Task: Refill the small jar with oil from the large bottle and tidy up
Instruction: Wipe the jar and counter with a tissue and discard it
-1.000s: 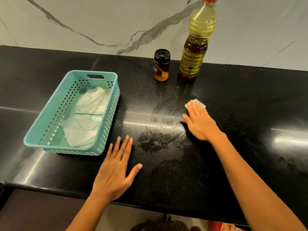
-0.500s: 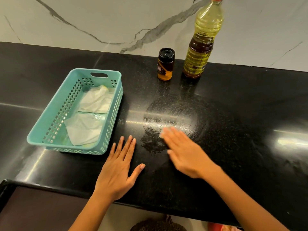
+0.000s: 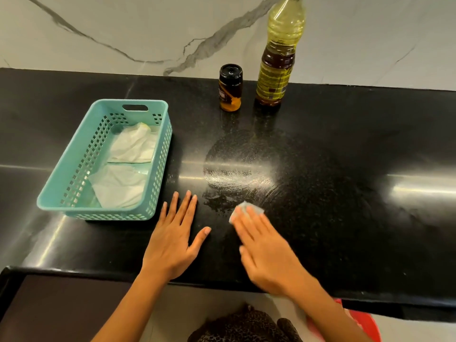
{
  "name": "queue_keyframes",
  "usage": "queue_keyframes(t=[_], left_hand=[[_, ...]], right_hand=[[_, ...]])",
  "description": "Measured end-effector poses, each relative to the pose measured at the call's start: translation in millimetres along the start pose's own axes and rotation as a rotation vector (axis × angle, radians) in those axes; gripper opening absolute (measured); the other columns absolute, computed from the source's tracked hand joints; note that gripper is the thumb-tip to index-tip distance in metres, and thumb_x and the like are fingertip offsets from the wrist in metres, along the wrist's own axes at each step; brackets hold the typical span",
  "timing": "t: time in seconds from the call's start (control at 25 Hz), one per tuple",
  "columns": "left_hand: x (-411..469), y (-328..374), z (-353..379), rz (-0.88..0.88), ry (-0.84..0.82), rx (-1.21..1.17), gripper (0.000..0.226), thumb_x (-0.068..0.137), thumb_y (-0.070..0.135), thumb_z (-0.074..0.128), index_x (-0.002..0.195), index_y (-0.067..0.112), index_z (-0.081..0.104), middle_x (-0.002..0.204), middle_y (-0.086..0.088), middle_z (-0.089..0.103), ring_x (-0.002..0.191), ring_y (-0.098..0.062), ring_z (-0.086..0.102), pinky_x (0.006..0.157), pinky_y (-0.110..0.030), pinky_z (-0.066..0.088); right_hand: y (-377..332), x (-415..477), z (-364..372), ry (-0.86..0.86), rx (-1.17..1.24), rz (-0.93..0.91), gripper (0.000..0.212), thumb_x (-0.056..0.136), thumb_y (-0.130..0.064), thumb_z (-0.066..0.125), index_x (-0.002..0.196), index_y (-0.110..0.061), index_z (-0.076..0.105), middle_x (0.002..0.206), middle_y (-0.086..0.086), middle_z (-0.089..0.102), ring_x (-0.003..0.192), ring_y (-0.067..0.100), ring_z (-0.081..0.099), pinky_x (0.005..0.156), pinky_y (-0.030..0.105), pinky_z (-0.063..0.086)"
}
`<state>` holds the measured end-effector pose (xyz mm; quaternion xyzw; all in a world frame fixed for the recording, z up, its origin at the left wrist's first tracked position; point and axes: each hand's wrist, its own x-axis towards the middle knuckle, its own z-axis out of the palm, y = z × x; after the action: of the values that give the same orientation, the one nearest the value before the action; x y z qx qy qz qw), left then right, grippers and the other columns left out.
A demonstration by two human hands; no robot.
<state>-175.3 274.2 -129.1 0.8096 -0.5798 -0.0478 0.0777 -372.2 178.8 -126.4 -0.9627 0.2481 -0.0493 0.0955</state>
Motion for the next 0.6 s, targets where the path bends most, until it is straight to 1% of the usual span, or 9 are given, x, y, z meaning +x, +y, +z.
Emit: queue_keyframes(t=[0.08,0.12,0.16,0.24,0.32,0.36,0.4,0.48,0.6], left_hand=[[-0.4,0.2,-0.7,0.000,0.001,-0.007,0.080,0.085,0.068,-0.001,0.147,0.018,0.004,0.155,0.004,-0.002,0.142,-0.016,-0.013,0.114,-0.029,-0.013],[0.2,0.6,-1.4,-0.001,-0.003,-0.021,0.081,0.083,0.069,-0.004,0.147,0.019,0.002,0.154,0.005,-0.005,0.142,-0.014,-0.016,0.113,-0.028,-0.015],[1.5,1.3,-1.9,-0.004,-0.004,-0.046,0.083,0.081,0.070,-0.006,0.147,0.020,0.001,0.154,0.006,-0.007,0.141,-0.013,-0.019,0.113,-0.027,-0.016],[1.5,3.3,-3.1,-0.007,0.006,-0.118,0.086,0.080,0.070,-0.006,0.147,0.018,0.006,0.154,0.006,-0.004,0.140,-0.011,-0.018,0.113,-0.026,-0.013],[-9.2,5.5,-4.1,-0.018,0.036,-0.170,0.085,0.083,0.068,-0.005,0.147,0.015,0.015,0.155,0.003,0.005,0.142,-0.012,-0.010,0.115,-0.027,-0.006],[-18.5,5.3,-3.1,-0.021,0.063,-0.166,0.082,0.086,0.065,-0.004,0.146,0.014,0.018,0.154,0.001,0.011,0.143,-0.014,-0.005,0.116,-0.029,-0.002],[-30.0,3.6,-1.1,-0.023,0.089,-0.137,0.077,0.090,0.061,0.000,0.146,0.014,0.021,0.154,0.000,0.016,0.143,-0.017,-0.001,0.117,-0.031,0.001],[-53.7,-3.3,3.1,-0.043,0.122,-0.066,0.066,0.095,0.054,0.008,0.145,0.014,0.024,0.152,-0.003,0.022,0.143,-0.024,0.006,0.116,-0.037,0.006],[-75.7,-15.4,6.9,-0.054,0.156,-0.012,0.061,0.096,0.051,0.011,0.146,0.017,0.021,0.152,-0.005,0.022,0.143,-0.027,0.007,0.115,-0.042,0.006]], right_hand=[[4.7,-34.3,-5.8,-0.039,0.019,-0.064,0.065,0.085,-0.028,0.036,0.146,-0.011,0.025,0.154,0.007,0.019,0.143,0.022,0.012,0.114,0.035,0.008],[20.3,-43.3,-10.5,-0.023,-0.001,-0.046,0.065,0.083,-0.027,0.037,0.145,-0.010,0.028,0.153,0.008,0.023,0.143,0.022,0.013,0.115,0.033,0.007],[40.4,-46.4,-13.1,0.001,-0.041,0.008,0.064,0.082,-0.025,0.037,0.142,-0.008,0.032,0.150,0.012,0.028,0.142,0.024,0.015,0.115,0.032,0.006],[81.0,-34.2,-22.0,0.032,-0.095,0.198,0.061,0.085,-0.027,0.028,0.139,-0.001,0.034,0.147,0.020,0.033,0.141,0.026,0.015,0.115,0.030,0.002],[100.7,-5.8,-23.2,0.026,-0.080,0.389,0.062,0.090,-0.032,0.020,0.143,-0.001,0.026,0.151,0.018,0.023,0.143,0.028,0.007,0.116,0.033,0.000],[95.0,10.9,-20.2,0.012,-0.073,0.429,0.061,0.092,-0.033,0.019,0.143,-0.001,0.024,0.152,0.018,0.019,0.143,0.029,0.007,0.116,0.036,0.002],[79.0,25.7,-16.8,0.022,-0.049,0.418,0.061,0.091,-0.034,0.018,0.142,-0.001,0.025,0.151,0.019,0.021,0.142,0.031,0.009,0.116,0.038,0.004],[26.2,38.8,-3.9,0.009,-0.036,0.282,0.069,0.085,-0.037,0.013,0.141,0.000,0.028,0.149,0.021,0.024,0.141,0.033,0.014,0.117,0.041,0.007],[-58.6,2.6,14.4,0.018,-0.059,0.043,0.063,0.088,-0.034,0.025,0.143,-0.004,0.029,0.151,0.015,0.025,0.142,0.031,0.017,0.116,0.043,0.015]])
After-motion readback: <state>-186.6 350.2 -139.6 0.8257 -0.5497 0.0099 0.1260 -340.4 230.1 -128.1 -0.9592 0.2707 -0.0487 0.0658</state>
